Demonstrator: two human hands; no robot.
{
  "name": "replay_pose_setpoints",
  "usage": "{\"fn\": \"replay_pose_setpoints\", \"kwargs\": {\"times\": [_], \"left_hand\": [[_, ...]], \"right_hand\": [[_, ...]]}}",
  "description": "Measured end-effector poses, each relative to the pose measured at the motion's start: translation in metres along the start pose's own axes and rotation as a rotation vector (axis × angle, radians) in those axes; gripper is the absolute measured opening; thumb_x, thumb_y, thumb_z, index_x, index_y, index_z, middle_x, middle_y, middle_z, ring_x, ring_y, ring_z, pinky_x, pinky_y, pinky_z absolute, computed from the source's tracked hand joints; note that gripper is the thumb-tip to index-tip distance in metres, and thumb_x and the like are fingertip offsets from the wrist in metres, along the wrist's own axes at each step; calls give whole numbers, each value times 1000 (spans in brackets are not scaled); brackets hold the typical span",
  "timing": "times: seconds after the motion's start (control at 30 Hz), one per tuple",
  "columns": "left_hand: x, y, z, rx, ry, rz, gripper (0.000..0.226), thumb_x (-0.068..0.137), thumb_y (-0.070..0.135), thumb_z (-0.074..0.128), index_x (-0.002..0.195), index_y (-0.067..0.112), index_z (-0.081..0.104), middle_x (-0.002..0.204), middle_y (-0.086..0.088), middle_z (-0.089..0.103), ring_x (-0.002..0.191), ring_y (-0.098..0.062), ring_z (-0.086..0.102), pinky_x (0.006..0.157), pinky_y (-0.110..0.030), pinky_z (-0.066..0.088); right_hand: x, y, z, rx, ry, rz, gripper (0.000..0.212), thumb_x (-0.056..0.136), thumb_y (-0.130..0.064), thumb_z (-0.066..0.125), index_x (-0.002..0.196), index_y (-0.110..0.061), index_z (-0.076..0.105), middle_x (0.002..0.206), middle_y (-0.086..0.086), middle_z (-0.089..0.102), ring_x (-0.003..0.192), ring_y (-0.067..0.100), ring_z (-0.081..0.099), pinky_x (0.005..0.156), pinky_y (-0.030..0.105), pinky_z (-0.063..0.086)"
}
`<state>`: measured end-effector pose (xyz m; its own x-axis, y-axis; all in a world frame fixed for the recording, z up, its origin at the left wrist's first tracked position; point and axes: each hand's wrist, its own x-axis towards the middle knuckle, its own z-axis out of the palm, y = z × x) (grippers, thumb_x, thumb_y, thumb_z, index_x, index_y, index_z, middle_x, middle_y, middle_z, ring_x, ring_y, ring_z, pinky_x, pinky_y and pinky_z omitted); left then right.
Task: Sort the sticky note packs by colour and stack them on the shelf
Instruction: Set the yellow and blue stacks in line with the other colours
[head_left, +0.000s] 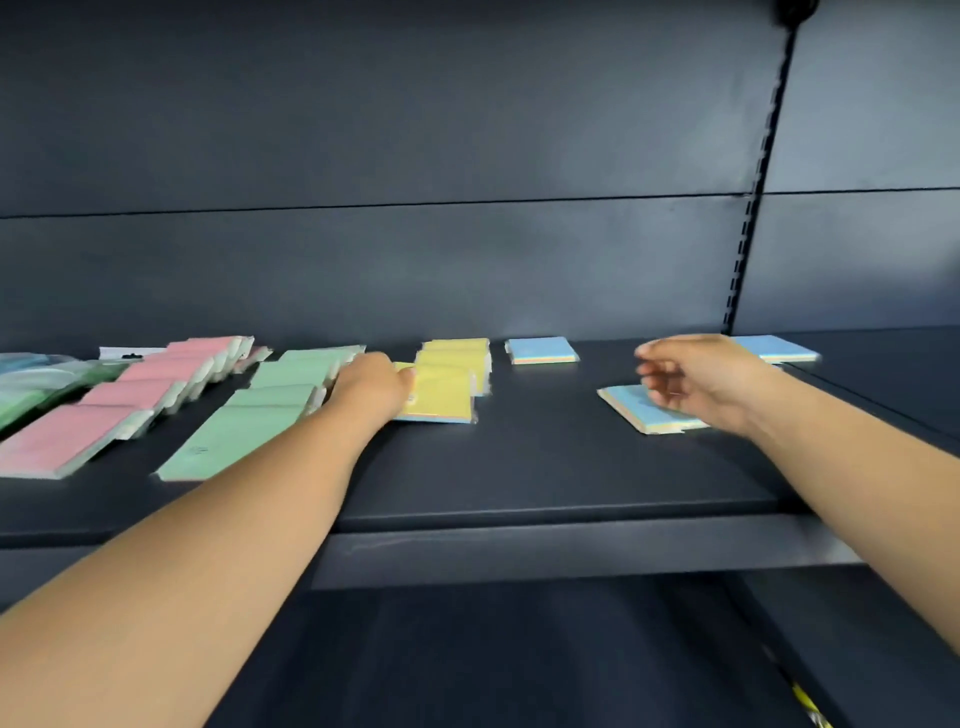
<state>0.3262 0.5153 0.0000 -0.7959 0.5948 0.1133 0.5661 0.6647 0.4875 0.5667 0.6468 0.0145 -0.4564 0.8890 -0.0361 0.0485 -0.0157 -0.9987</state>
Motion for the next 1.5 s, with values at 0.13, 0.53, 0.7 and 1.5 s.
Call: {"fn": "replay_pose_setpoints", "kwargs": {"times": [0.13, 0.53, 0.7, 1.5], "left_hand": [[-6, 11, 3, 146, -16, 64, 44, 100, 30, 31, 122, -1, 53, 130, -18, 52, 122, -33, 47, 94, -35, 36], [-38, 44, 7, 165, 49, 442, 42, 95, 42, 40, 124, 16, 55, 128, -10, 51, 122, -31, 41, 99, -36, 37], [-33, 68, 11, 275, -1, 532, 43, 93, 49, 41, 119, 20, 57, 124, -6, 54, 120, -28, 44, 100, -38, 39], [86, 143, 82, 548, -212, 63, 92, 79, 79, 24, 139, 11, 40, 149, -12, 27, 137, -31, 20, 110, -40, 24]], "right_hand": [[-9, 14, -3, 8, 62, -108, 24, 90, 3, 50, 70, -8, 54, 67, 8, 48, 57, 15, 43, 44, 11, 44], [-17, 2, -26, -595, 173, -268, 8, 86, -20, 63, 81, -14, 65, 82, 2, 57, 70, 14, 51, 59, 19, 38], [7, -1, -52, -1113, -23, -90, 74, 82, -58, 54, 141, -17, 38, 143, 2, 39, 136, 20, 32, 107, 31, 27], [73, 1, -72, -434, -350, -187, 27, 84, -13, 65, 88, -26, 42, 84, -1, 51, 73, 14, 52, 60, 24, 41]]}}
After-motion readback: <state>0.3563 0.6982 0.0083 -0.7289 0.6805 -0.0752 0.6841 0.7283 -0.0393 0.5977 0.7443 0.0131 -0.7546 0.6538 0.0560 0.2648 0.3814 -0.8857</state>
